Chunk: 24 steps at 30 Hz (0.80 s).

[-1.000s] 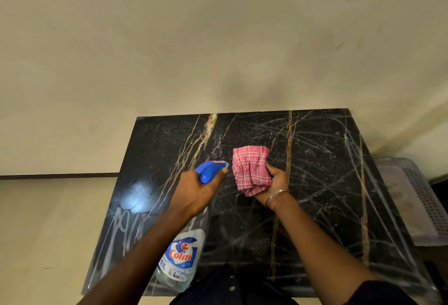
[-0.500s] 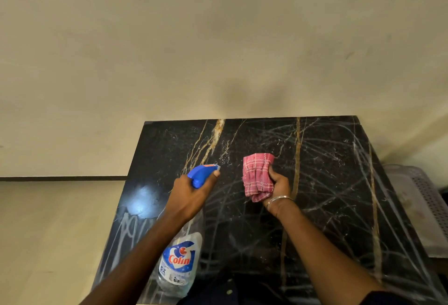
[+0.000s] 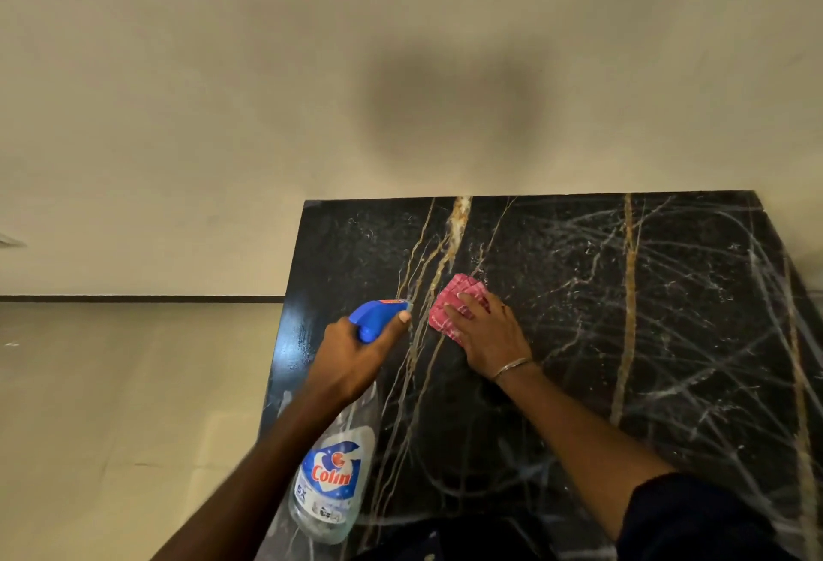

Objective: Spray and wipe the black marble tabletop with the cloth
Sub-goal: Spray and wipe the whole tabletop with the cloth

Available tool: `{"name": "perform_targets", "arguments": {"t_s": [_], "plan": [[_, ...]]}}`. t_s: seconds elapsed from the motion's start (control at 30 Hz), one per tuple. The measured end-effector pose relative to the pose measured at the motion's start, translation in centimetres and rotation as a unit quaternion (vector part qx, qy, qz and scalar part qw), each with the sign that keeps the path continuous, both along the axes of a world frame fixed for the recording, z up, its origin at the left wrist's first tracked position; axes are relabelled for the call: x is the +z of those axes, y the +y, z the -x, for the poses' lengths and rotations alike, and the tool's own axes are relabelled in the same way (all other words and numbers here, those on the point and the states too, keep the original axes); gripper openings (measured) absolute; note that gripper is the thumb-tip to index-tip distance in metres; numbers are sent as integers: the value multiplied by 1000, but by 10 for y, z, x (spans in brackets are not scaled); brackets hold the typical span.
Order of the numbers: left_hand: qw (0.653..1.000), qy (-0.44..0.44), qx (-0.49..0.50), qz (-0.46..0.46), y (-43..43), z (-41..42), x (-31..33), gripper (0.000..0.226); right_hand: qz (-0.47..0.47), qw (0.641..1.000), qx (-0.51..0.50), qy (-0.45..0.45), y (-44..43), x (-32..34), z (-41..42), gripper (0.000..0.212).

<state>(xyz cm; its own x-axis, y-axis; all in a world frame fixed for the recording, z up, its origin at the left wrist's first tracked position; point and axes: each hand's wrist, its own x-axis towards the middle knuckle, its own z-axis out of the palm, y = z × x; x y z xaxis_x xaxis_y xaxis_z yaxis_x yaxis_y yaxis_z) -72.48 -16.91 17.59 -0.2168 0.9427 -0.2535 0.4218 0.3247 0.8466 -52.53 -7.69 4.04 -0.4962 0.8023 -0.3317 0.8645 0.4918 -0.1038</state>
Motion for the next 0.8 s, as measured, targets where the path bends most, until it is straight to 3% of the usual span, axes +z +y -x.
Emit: {"name": "perform_targets", "arguments": {"t_s": [0.17, 0.33, 0.47, 0.67, 0.8], "plan": [[1000, -19, -11, 15, 12, 19, -12, 30, -56, 992, 113, -11, 21, -11, -14, 57], [999, -25, -19, 20, 27, 35, -18, 23, -58, 991, -77, -89, 95, -17, -45, 69], [999, -28, -14, 20, 38, 47, -22, 28, -45, 992, -116, -18, 93, -18, -9, 67], [999, -38, 5, 14, 49, 56, -25, 29, -30, 999, 40, 1, 27, -25, 68, 74], [998, -52, 26, -11, 52, 65, -25, 32, -26, 987, 153, 27, 6, -24, 25, 58]]}}
